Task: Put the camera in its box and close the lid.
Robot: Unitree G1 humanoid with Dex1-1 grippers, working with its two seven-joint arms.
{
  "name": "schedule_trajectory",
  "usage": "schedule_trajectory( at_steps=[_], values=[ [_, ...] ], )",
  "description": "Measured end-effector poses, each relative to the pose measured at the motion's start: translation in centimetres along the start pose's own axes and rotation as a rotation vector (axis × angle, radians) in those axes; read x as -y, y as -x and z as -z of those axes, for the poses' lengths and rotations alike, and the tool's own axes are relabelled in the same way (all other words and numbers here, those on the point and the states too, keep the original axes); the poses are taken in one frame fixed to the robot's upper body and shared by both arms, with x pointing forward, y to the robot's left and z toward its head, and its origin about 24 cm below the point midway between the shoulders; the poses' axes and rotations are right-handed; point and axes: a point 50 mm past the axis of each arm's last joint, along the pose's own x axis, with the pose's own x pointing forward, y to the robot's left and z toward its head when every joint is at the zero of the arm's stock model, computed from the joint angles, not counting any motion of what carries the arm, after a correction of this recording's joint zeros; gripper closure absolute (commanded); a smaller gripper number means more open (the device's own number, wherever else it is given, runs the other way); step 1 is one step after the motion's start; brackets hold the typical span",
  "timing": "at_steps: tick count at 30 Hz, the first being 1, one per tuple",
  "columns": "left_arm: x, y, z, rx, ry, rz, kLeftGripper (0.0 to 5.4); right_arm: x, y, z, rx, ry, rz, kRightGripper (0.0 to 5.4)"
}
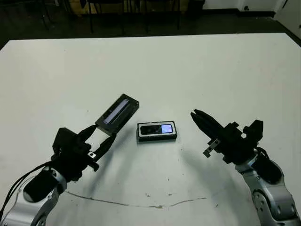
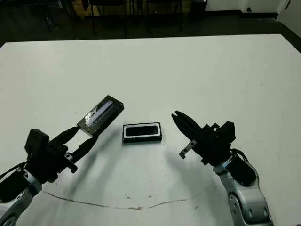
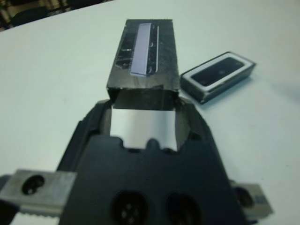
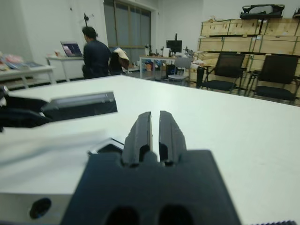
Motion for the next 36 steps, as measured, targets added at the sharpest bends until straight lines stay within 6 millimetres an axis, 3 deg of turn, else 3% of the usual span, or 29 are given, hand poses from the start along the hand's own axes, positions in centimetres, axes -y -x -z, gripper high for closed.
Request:
schedule_trajectory(
  at_steps=[6,20,36],
  values=[
    [0.7,0.8,1.4,-0.056,0.007,-0.108,3.17,0.2,0.1,0.2,-0.028,0.045,0.003,5.40],
    [2.3,0.5,3.4,-0.141,0.019,-0.054,3.17,-0.1,0.3,0.0,-0.034,0.046,0.014,5.40],
    [1.9,0.0,3.7,-0.203,0.050,-0.052,3.17,-0.2,0.4,0.2,-0.032,0.021,0.009,5.40]
  ],
)
